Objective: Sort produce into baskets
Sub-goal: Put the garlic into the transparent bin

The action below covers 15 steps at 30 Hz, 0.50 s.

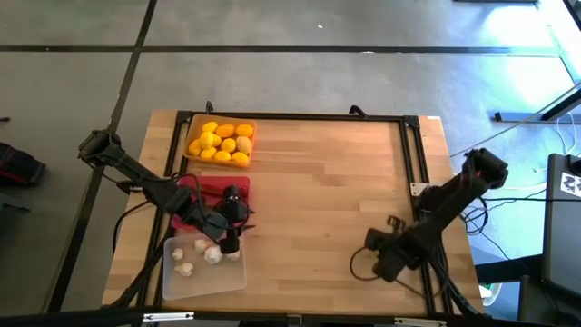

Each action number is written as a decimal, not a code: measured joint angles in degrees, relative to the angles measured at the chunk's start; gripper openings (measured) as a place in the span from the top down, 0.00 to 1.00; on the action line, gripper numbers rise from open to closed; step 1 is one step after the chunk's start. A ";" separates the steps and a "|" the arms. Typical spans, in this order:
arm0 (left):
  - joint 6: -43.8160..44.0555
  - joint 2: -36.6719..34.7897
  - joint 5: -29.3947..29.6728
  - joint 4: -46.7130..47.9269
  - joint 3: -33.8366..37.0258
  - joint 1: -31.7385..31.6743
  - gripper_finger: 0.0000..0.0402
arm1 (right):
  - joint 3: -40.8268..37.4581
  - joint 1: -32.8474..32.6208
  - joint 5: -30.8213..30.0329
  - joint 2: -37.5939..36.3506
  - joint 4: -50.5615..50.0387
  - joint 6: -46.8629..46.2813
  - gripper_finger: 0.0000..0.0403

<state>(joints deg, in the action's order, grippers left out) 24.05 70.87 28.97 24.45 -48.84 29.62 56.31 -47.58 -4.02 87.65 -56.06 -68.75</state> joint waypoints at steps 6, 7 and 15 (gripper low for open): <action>-0.03 0.00 0.94 -2.54 0.31 -1.57 0.55 | 0.04 4.68 -17.43 -7.80 -0.85 8.06 0.97; -0.42 0.00 0.92 -3.72 0.64 -1.61 0.55 | 0.06 5.49 -19.84 -8.85 -0.10 9.90 0.97; -1.86 0.00 -0.82 -10.10 2.63 -4.41 0.55 | 0.07 11.11 -32.42 -12.54 11.85 29.00 0.97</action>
<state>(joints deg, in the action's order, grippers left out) 22.20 70.87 28.15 14.35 -46.21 25.21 56.38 -36.47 -36.44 75.11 -44.22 -39.74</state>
